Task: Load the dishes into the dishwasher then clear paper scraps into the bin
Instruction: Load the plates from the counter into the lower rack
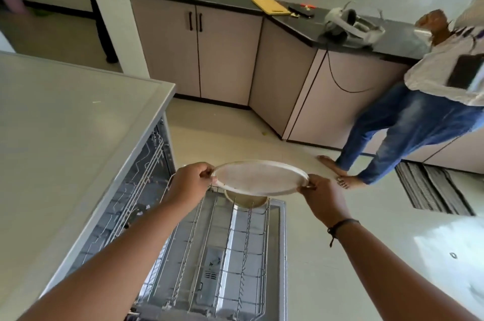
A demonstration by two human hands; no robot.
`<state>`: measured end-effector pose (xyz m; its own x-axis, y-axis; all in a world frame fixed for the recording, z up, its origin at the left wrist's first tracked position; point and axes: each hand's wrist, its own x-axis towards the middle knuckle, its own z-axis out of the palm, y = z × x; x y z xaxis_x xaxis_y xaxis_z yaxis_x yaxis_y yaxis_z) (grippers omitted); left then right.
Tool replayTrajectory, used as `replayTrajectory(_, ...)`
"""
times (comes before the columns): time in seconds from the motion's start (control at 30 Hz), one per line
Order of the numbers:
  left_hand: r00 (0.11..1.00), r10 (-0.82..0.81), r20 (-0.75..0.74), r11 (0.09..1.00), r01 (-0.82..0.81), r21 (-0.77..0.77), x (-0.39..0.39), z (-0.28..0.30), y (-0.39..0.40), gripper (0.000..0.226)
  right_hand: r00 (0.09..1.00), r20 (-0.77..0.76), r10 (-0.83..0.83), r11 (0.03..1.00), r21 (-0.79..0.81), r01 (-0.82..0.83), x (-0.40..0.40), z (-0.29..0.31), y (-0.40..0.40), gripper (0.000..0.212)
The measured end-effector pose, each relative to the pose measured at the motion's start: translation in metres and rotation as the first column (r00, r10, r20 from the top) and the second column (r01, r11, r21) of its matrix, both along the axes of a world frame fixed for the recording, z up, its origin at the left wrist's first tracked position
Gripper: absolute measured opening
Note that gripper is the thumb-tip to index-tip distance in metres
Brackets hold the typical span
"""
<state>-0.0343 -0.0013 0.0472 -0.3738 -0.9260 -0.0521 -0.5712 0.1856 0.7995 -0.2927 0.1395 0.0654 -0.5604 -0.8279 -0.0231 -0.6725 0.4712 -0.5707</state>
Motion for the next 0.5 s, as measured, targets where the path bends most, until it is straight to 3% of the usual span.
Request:
replayTrajectory(0.13,0.993,-0.020,0.115,1.000,0.021,-0.007,-0.036,-0.029,-0.030,0.012,1.000,0.007,0.010,0.997,0.071,-0.011,-0.032,-0.035,-0.024,0.013)
replayTrajectory(0.27,0.987,0.037,0.159,0.999,-0.038,-0.002,-0.067,-0.074,-0.068,0.009,0.992,-0.037,0.124,0.980,0.158,-0.117,-0.066,-0.093,-0.066,0.015)
replayTrajectory(0.5,0.974,0.148,0.170,0.981,-0.166,0.100,-0.119,-0.210,-0.126,0.012,0.987,-0.020,0.161,0.929,0.340,-0.145,-0.103,-0.228,-0.129,0.022)
